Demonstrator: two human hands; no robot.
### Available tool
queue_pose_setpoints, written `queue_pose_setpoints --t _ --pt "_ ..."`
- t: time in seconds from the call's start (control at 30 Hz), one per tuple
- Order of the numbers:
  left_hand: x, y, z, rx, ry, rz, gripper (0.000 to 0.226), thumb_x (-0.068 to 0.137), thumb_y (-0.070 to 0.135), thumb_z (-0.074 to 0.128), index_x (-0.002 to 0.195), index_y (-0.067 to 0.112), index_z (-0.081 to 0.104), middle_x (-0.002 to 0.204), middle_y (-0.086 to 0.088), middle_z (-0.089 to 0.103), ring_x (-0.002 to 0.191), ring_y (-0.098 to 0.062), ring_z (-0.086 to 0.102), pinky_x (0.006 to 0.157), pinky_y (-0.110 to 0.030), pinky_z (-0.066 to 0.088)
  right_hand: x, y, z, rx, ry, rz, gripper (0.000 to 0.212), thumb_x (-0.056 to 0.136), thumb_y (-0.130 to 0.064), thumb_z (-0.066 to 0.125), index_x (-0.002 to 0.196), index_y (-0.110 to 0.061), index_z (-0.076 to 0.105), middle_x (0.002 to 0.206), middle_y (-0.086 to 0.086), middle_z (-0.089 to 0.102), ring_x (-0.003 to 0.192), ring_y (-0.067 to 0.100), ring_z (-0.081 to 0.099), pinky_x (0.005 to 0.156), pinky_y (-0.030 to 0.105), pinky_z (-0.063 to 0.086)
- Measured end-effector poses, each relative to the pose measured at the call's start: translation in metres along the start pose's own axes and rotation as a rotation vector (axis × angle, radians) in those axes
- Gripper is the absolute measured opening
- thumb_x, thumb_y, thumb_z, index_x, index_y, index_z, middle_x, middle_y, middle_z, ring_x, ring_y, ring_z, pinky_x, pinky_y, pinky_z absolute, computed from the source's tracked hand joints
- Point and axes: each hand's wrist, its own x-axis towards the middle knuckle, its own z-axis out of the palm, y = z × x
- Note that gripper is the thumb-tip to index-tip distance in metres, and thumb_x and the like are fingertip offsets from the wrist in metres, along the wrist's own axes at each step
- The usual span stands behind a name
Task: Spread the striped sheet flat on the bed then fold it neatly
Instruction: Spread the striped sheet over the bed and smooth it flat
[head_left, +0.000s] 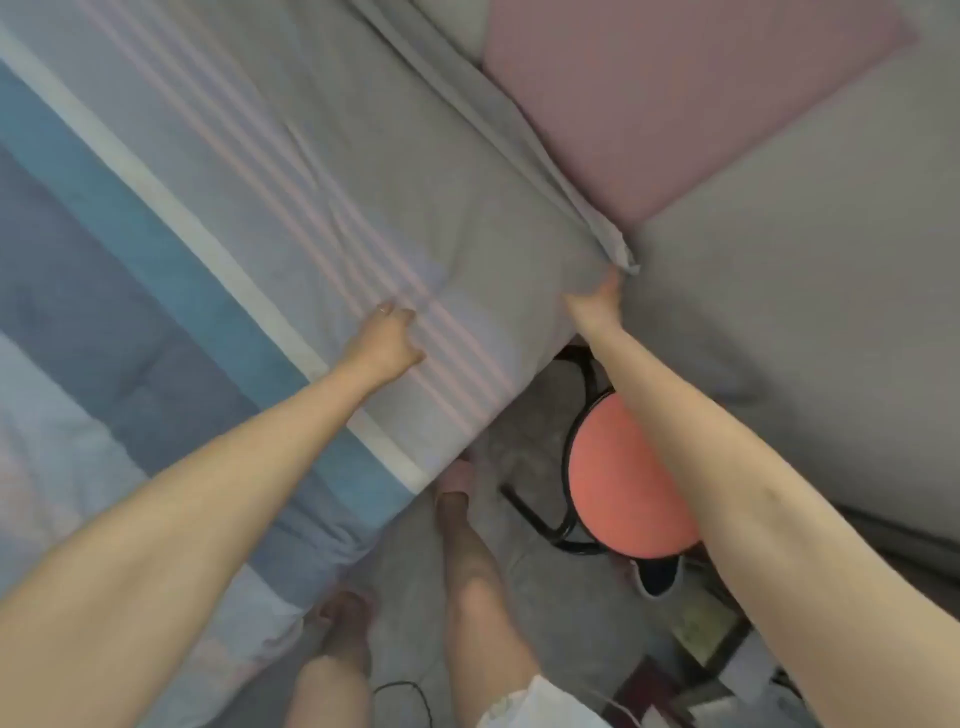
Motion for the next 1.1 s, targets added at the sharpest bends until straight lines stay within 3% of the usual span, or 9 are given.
queue_pose_setpoints --t 0.1,0.23,0.43,0.57,0.7,0.8,0.87,1.0,1.1 --pt "0.017 -0.006 0.03 0.03 0.134 -0.122 0.074 0.078 0.028 0.075 0.138 0.005 0.038 0.146 -0.02 0.031 0.133 -0.037 0.031 0.109 -0.04 0.03 0.031 0.011 -0.005 -0.113 0.026 0.075 0.092 0.085 -0.021 0.068 0.151 -0.009 0.005 0.153 0.011 0.023 0.138 0.023 0.03 0.113 0.032 0.027" --pt "0.03 -0.006 0.054 0.18 0.306 -0.083 0.07 0.075 0.033 0.076 0.128 0.002 0.043 0.134 -0.016 0.041 0.121 -0.034 0.039 0.095 -0.042 0.04 0.074 0.022 -0.005 -0.185 0.088 0.044 0.102 0.085 -0.027 0.07 0.151 -0.012 -0.006 0.157 0.013 -0.001 0.144 0.021 0.015 0.112 0.028 0.02" --pt "0.051 0.0 0.048 0.248 0.294 -0.006 0.016 0.092 0.016 0.055 0.103 0.005 0.057 0.111 -0.015 0.058 0.106 -0.033 0.053 0.069 -0.04 0.037 0.087 0.027 0.001 -0.403 0.283 -0.151 0.053 0.087 -0.027 0.066 0.127 -0.001 0.043 0.14 0.016 0.024 0.118 0.022 0.044 0.096 0.02 0.033" --pt "0.051 0.004 0.048 0.375 0.291 0.076 0.02 0.09 0.003 0.043 0.104 0.008 0.056 0.107 -0.013 0.056 0.101 -0.032 0.053 0.057 -0.034 0.024 0.082 0.025 0.002 -0.447 0.501 -0.307 0.019 0.09 -0.007 0.053 0.107 0.001 0.055 0.134 0.014 0.039 0.105 0.017 0.05 0.074 0.008 0.025" --pt "0.046 0.018 0.039 0.405 0.254 0.083 0.024 0.085 0.003 0.044 0.106 0.008 0.055 0.107 -0.012 0.056 0.093 -0.036 0.058 0.058 -0.032 0.027 0.091 0.011 -0.007 -0.285 0.557 -0.289 0.021 0.085 0.003 0.043 0.101 -0.003 0.055 0.109 0.013 0.056 0.092 0.018 0.053 0.075 0.014 0.031" --pt "0.05 0.032 0.035 0.347 0.227 0.091 0.024 0.085 0.001 0.043 0.107 0.006 0.053 0.107 -0.014 0.054 0.094 -0.038 0.059 0.06 -0.033 0.028 0.102 -0.005 -0.018 -0.264 0.516 -0.218 0.037 0.092 -0.001 0.039 0.128 0.0 0.046 0.131 0.012 0.052 0.116 0.018 0.05 0.084 0.008 0.026" --pt "0.056 0.043 0.033 0.28 0.243 0.091 0.025 0.085 -0.001 0.041 0.106 0.005 0.052 0.107 -0.015 0.053 0.095 -0.039 0.058 0.062 -0.035 0.03 0.107 -0.011 -0.019 -0.241 0.533 -0.203 0.04 0.094 -0.001 0.036 0.134 -0.001 0.039 0.134 0.009 0.048 0.117 0.013 0.048 0.088 0.007 0.024" --pt "0.075 0.048 0.038 0.215 0.242 0.078 0.024 0.086 -0.001 0.039 0.106 0.004 0.051 0.109 -0.018 0.053 0.1 -0.04 0.057 0.073 -0.042 0.042 0.105 -0.007 -0.009 -0.072 0.588 -0.267 0.022 0.085 0.004 0.037 0.102 -0.009 0.043 0.108 0.009 0.052 0.088 0.007 0.046 0.082 0.01 0.035" --pt "0.085 0.045 0.044 0.29 0.241 0.054 0.023 0.09 0.004 0.039 0.11 0.007 0.051 0.113 -0.016 0.054 0.105 -0.038 0.057 0.07 -0.041 0.041 0.104 0.008 -0.014 -0.157 0.496 -0.318 0.035 0.078 -0.006 0.062 0.11 0.002 0.049 0.111 0.016 0.052 0.098 0.02 0.051 0.086 0.025 0.04"
